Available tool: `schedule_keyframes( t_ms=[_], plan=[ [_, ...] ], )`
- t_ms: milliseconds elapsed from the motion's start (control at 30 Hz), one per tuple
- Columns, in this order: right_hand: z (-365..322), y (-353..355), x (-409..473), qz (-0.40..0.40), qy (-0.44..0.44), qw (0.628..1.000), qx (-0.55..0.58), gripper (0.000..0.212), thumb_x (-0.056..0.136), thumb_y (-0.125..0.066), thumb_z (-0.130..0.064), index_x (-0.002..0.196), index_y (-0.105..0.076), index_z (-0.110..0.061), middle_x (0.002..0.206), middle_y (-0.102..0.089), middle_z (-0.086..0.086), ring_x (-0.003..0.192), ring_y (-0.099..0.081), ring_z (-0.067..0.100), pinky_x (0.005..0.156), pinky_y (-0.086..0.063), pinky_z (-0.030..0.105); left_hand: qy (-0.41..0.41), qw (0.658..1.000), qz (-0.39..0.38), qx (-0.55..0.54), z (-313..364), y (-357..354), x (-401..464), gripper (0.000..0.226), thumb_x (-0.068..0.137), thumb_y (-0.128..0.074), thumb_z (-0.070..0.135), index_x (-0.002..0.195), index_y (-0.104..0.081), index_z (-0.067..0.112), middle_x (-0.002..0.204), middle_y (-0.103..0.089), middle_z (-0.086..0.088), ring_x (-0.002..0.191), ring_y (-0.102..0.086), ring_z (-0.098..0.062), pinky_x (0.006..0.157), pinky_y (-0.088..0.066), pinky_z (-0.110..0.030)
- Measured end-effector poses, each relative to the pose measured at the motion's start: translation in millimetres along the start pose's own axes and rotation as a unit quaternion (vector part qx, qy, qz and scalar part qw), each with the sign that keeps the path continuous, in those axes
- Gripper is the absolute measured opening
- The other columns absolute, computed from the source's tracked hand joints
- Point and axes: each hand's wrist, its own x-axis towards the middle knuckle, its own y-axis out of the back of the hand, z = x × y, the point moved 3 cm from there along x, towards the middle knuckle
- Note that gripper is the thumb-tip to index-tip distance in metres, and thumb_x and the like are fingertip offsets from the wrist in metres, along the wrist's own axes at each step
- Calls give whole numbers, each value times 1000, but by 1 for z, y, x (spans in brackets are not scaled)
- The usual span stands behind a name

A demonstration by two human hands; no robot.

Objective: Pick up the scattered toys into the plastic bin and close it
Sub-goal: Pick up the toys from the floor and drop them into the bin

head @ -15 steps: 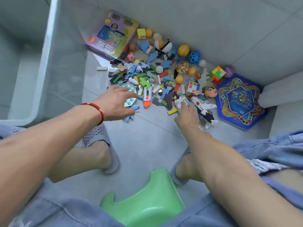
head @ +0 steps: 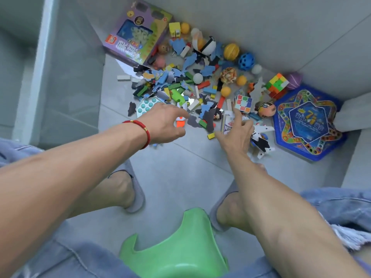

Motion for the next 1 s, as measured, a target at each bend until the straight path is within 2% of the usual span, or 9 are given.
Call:
schedule_keyframes(
  t_ms=[100,200,333,433,600,733,800,900,1000],
  plan=[
    [-47,30,-25,11,39,982,185,76,64,-78,-31,132,-44,-34,114,-43,4,105,-45,20,82,-43,31,34,993,42,-109,1,14,-15,51,90,-57,28,140,-53,32,146,-52,-3,125,-54,-22,97,-47,-32],
    [-115,55,-56,-50,131,946,291,69,63,-81,-28,122,-48,-43,113,-52,1,94,-57,14,77,-54,31,88,949,85,-291,-21,28,-37,54,88,-63,35,140,-51,31,140,-55,-3,120,-57,-21,95,-52,-35],
    [-211,77,-107,-131,294,906,277,76,72,-84,-33,135,-46,-46,117,-51,-6,95,-52,-2,80,-49,14,71,776,72,-623,-53,44,-72,49,87,-70,35,133,-54,32,125,-65,-5,104,-69,-31,77,-60,-51],
    [-262,83,-136,-165,374,878,251,88,80,-80,-43,151,-29,-38,131,-43,-14,115,-45,-6,98,-38,11,115,669,238,-695,-94,67,-104,33,96,-58,13,126,-56,24,102,-73,-9,86,-73,-30,70,-60,-54],
    [-266,82,-151,-180,334,888,261,65,90,-66,-32,148,-37,-29,136,-48,-6,116,-53,9,99,-51,38,174,470,427,-752,-184,95,-150,12,90,-64,7,95,-53,11,82,-54,-11,74,-57,-25,83,-59,-45],
    [-214,73,-142,-214,293,912,191,49,94,-61,-25,141,-46,-27,133,-52,-5,111,-56,8,80,-49,16,165,499,413,-744,-206,88,-157,28,69,-65,9,93,-52,17,86,-43,-6,70,-41,-16,94,-50,-34],
    [-174,69,-124,-211,256,932,144,44,95,-61,-23,138,-52,-23,133,-56,-3,107,-58,9,84,-48,22,167,547,401,-715,-197,85,-155,23,64,-68,12,84,-60,20,106,-43,-12,83,-48,-26,89,-55,-36],
    [-102,62,-87,-200,133,968,72,40,93,-61,-18,133,-58,-15,130,-63,4,105,-60,18,88,-48,34,173,662,377,-624,-167,82,-146,48,73,-65,18,121,-67,16,137,-58,-12,123,-54,-31,100,-52,-45],
    [-23,59,-59,-173,-27,984,26,42,91,-61,-20,131,-58,-11,125,-63,12,112,-59,31,87,-47,34,184,800,406,-402,-135,80,-132,55,67,-60,32,121,-69,32,122,-69,3,105,-64,-17,101,-50,-37]
  ],
)
